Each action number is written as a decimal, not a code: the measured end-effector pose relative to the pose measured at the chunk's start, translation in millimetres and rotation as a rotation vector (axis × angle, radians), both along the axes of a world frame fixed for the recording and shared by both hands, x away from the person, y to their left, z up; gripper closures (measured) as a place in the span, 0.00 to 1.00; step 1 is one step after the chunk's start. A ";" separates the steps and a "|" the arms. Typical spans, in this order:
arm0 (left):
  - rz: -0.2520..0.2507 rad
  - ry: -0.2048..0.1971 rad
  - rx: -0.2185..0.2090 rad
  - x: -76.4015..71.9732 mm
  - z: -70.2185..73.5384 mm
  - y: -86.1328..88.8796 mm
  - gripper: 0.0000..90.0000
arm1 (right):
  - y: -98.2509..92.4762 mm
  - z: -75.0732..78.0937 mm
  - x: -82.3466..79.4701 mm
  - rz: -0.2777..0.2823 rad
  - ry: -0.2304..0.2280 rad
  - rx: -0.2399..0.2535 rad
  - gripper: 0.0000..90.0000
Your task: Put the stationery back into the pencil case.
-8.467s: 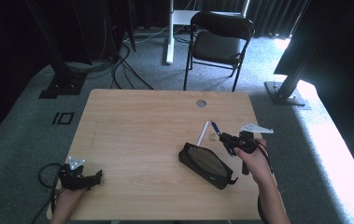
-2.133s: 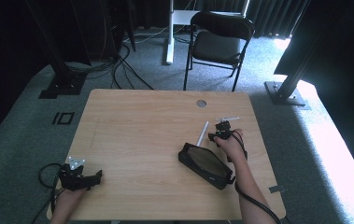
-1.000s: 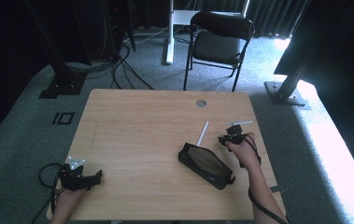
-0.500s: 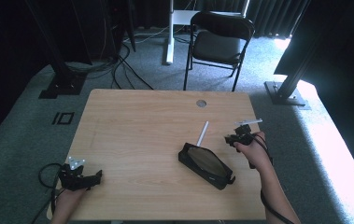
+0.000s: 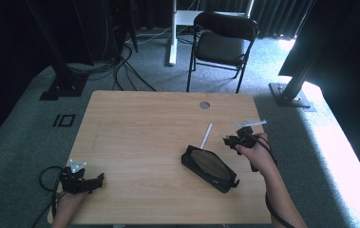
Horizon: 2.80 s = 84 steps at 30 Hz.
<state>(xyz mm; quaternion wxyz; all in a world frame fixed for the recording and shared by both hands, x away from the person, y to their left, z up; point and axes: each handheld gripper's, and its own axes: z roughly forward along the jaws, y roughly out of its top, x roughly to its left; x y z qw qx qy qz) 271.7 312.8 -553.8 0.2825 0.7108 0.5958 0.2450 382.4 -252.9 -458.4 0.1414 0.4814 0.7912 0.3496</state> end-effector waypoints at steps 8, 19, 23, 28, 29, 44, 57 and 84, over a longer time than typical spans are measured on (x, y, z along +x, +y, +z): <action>0.000 0.000 0.000 0.0 0.0 0.0 0.00 | 3.6 8.3 -11.8 0.039 -0.015 0.019 0.76; 0.000 0.000 0.000 0.0 0.0 0.0 0.00 | 28.4 20.9 -27.3 0.178 -0.023 0.022 0.76; 0.000 0.000 0.000 0.0 0.0 0.0 0.00 | 38.4 22.9 -31.7 0.221 -0.014 0.022 0.76; 0.000 0.000 0.000 0.0 0.0 0.0 0.00 | 47.1 23.5 -35.6 0.255 -0.004 0.023 0.76; 0.000 0.000 0.000 0.0 0.0 0.0 0.00 | 48.8 23.3 -36.4 0.261 -0.004 0.021 0.76; 0.000 0.000 0.000 0.0 0.0 0.0 0.00 | 65.3 1.9 -36.8 0.325 0.072 -0.010 0.76; 0.000 0.000 0.000 0.0 0.0 0.0 0.00 | 80.6 -18.7 -31.6 0.353 0.127 -0.069 0.76; 0.000 0.000 0.000 0.0 0.0 0.0 0.00 | 85.4 -15.0 -31.1 0.365 0.125 -0.073 0.73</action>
